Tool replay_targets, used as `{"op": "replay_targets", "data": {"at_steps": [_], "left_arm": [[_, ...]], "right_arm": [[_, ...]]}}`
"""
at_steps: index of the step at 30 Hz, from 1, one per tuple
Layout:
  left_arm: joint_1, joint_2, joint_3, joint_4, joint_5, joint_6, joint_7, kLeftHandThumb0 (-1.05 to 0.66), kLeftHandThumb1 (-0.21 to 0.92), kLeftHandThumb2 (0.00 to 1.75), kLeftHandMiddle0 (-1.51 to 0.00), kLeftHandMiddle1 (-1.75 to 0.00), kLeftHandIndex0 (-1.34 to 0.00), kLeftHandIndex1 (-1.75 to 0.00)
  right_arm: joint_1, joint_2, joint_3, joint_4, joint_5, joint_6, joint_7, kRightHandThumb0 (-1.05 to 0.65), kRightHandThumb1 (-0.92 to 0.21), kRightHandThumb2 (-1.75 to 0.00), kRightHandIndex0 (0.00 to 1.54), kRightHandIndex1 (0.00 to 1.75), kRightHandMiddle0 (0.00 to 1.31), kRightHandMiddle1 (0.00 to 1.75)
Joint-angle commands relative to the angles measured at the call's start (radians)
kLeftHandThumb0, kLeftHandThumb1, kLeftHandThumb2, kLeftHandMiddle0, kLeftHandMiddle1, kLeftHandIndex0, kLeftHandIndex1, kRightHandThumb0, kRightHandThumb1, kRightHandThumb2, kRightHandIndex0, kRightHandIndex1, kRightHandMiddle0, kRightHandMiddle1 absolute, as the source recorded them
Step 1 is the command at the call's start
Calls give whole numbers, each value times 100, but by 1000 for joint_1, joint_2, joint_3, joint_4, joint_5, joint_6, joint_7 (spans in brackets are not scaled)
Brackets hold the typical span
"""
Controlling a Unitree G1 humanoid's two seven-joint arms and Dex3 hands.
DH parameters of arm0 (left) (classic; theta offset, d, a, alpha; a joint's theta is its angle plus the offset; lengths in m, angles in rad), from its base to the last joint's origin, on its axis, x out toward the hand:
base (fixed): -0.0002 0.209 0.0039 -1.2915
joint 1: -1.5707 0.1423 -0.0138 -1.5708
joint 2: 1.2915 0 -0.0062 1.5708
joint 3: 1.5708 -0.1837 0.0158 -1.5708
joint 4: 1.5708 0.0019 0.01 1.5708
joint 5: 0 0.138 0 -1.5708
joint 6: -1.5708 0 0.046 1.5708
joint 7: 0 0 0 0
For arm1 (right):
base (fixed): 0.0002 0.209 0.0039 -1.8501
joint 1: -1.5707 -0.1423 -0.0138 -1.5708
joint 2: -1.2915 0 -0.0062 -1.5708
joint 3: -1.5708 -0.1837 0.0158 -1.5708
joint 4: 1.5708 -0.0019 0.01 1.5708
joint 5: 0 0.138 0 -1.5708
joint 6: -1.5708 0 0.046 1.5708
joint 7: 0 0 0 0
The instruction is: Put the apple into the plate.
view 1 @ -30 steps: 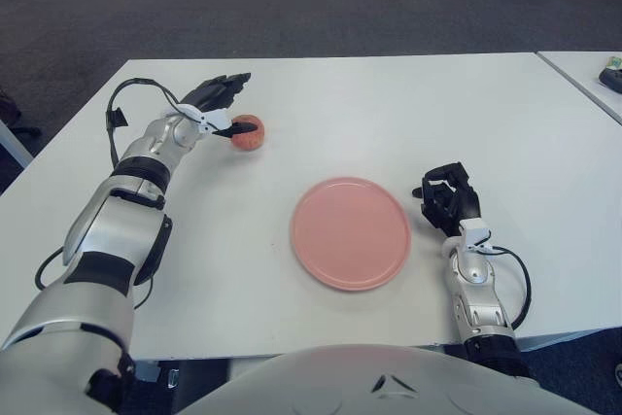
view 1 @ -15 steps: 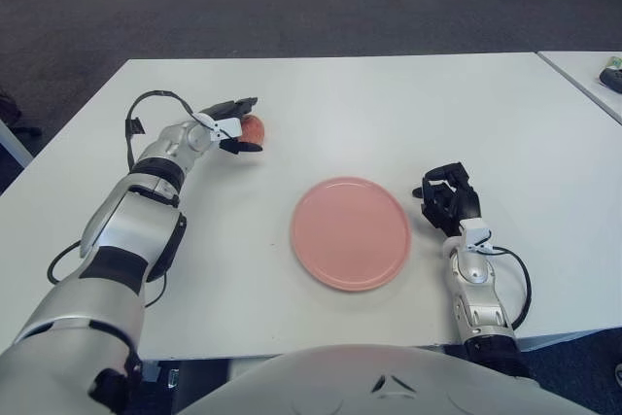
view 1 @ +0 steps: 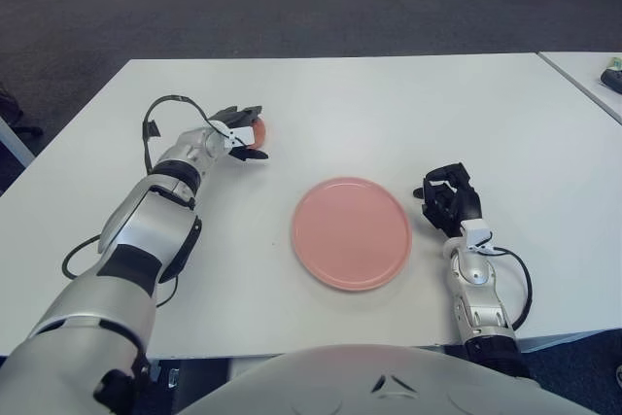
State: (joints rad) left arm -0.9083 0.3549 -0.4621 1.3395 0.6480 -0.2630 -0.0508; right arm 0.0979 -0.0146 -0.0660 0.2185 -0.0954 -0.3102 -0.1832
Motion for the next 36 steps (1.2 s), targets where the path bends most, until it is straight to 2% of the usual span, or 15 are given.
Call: {"op": "replay_targets", "data": {"at_steps": [1, 6, 13, 19, 30, 32, 33, 34, 36], "left_arm": [[9, -37, -23, 25, 22, 24, 5, -101, 86, 34, 0, 0, 0, 0], [16, -50, -16, 30, 9, 45, 4, -100, 87, 33, 0, 0, 0, 0], [22, -67, -1, 33, -11, 71, -12, -93, 83, 34, 0, 0, -1, -2], [32, -85, -8, 37, -1, 90, 14, -92, 79, 44, -1, -1, 0, -16], [44, -93, -34, 40, 25, 99, 62, -96, 91, 35, -9, -9, 0, -52], [47, -94, -41, 40, 32, 102, 82, -96, 91, 33, -5, -30, 0, -64], [48, -95, -44, 41, 35, 103, 90, -95, 91, 32, -3, -46, 0, -72], [49, -95, -47, 41, 38, 104, 100, -94, 91, 32, -3, -52, 0, -75], [51, -96, -50, 41, 42, 106, 116, -91, 87, 34, -1, -80, 0, -95]], "right_arm": [[18, -1, -12, 2, 0, 19, -7, -36, -81, -68, 58, 119, 26, 175], [27, 0, -13, -10, -2, 16, -10, -36, -80, -69, 60, 121, 26, 175], [41, 1, -14, -22, 4, 7, -6, -36, -81, -69, 58, 120, 26, 175], [49, 6, -16, -34, 1, 9, -14, -36, -81, -68, 58, 120, 26, 175], [55, 8, -18, -39, -4, -3, -21, -36, -81, -68, 60, 122, 26, 175], [57, 8, -19, -40, -3, -7, -22, -36, -80, -69, 60, 121, 26, 175], [57, 8, -19, -40, -3, -8, -22, -36, -80, -69, 60, 121, 26, 175], [57, 8, -19, -40, -4, -10, -23, -36, -80, -69, 60, 121, 26, 175], [57, 8, -19, -38, -7, -13, -26, -36, -80, -70, 60, 121, 27, 175]]}}
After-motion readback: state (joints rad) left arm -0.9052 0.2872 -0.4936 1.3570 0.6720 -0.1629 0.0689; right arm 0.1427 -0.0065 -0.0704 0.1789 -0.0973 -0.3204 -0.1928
